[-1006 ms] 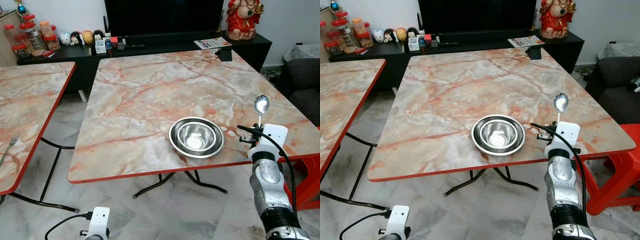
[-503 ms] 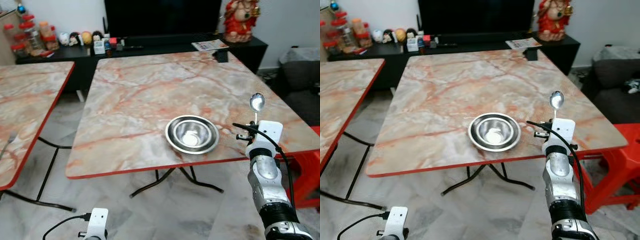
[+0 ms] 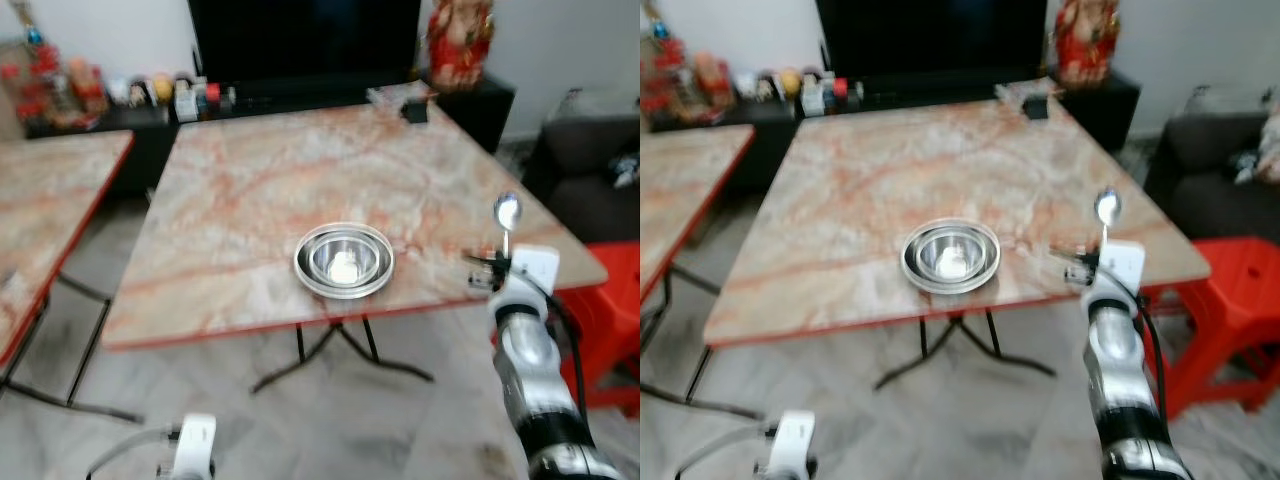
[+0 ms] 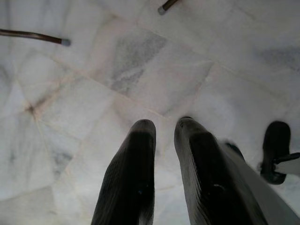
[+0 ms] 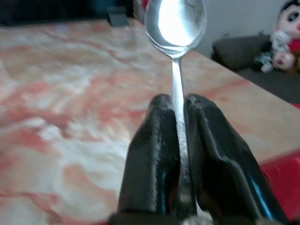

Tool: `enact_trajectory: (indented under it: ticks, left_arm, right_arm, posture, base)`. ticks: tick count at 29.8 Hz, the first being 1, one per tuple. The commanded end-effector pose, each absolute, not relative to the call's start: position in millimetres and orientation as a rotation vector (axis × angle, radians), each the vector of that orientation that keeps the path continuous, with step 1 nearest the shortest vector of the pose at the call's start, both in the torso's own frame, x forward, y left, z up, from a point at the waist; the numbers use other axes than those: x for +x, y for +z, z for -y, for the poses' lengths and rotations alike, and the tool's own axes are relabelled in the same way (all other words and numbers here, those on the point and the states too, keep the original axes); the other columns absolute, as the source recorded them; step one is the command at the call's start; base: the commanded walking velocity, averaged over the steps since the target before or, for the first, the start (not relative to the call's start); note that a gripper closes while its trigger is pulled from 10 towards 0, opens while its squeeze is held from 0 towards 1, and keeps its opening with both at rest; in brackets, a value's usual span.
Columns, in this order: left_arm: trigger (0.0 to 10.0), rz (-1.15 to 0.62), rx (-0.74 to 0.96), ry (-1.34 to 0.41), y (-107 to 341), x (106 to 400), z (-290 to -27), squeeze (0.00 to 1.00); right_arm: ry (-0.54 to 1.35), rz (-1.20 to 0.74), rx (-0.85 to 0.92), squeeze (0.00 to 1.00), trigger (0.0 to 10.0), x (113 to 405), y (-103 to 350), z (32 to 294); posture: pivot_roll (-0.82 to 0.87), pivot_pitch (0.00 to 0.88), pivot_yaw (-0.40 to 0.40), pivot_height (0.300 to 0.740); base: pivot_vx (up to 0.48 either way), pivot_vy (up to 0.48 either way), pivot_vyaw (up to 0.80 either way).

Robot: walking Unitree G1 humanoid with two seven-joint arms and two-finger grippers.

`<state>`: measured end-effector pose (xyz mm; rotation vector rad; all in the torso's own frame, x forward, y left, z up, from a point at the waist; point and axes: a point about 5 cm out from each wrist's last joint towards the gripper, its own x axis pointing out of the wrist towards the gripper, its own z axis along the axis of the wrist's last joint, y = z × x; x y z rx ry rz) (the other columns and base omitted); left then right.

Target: Setting the table

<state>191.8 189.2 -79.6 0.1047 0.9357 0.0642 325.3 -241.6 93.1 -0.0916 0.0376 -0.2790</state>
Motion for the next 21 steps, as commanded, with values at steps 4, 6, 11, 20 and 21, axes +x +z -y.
enact_trajectory:
  ticks: [4, 6, 11, 20, 21]
  left_arm:
    - [10.0, -0.932, 0.107, 0.085, -79.0, 191.5, -195.1, 0.00]
    - [10.0, -0.932, 0.112, 0.097, -78.6, 191.8, -196.7, 0.00]
    - [10.0, -0.933, 0.112, 0.102, -78.6, 191.4, -197.5, 0.00]
    - [10.0, -0.934, 0.111, 0.102, -79.0, 190.9, -197.2, 0.00]
    - [10.0, -0.933, 0.111, 0.102, -79.0, 190.8, -197.1, 0.00]
  right_arm:
    - [-0.258, -0.029, -0.085, 0.00, 10.0, 328.1, 94.8, 234.4]
    - [-0.248, -0.027, -0.078, 0.00, 10.0, 328.4, 94.8, 231.4]
    - [-0.237, -0.035, -0.088, 0.00, 10.0, 328.4, 93.9, 231.0]
    - [-0.224, -0.021, -0.073, 0.00, 10.0, 329.7, 95.7, 228.3]
    - [-0.222, -0.020, -0.075, 0.00, 10.0, 329.9, 96.0, 228.0]
  posture:
    - [-0.13, 0.000, 0.019, 0.740]
    - [-0.13, 0.000, 0.018, 0.740]
    - [-0.12, 0.000, 0.016, 0.740]
    - [-0.12, 0.000, 0.013, 0.740]
    - [-0.12, 0.000, 0.011, 0.740]
  base:
    - [0.000, 0.000, 0.00]
    - [0.131, 0.000, 0.00]
    - [0.302, 0.000, 0.00]
    - [0.313, 0.000, 0.34]
    - [0.315, 0.000, 0.00]
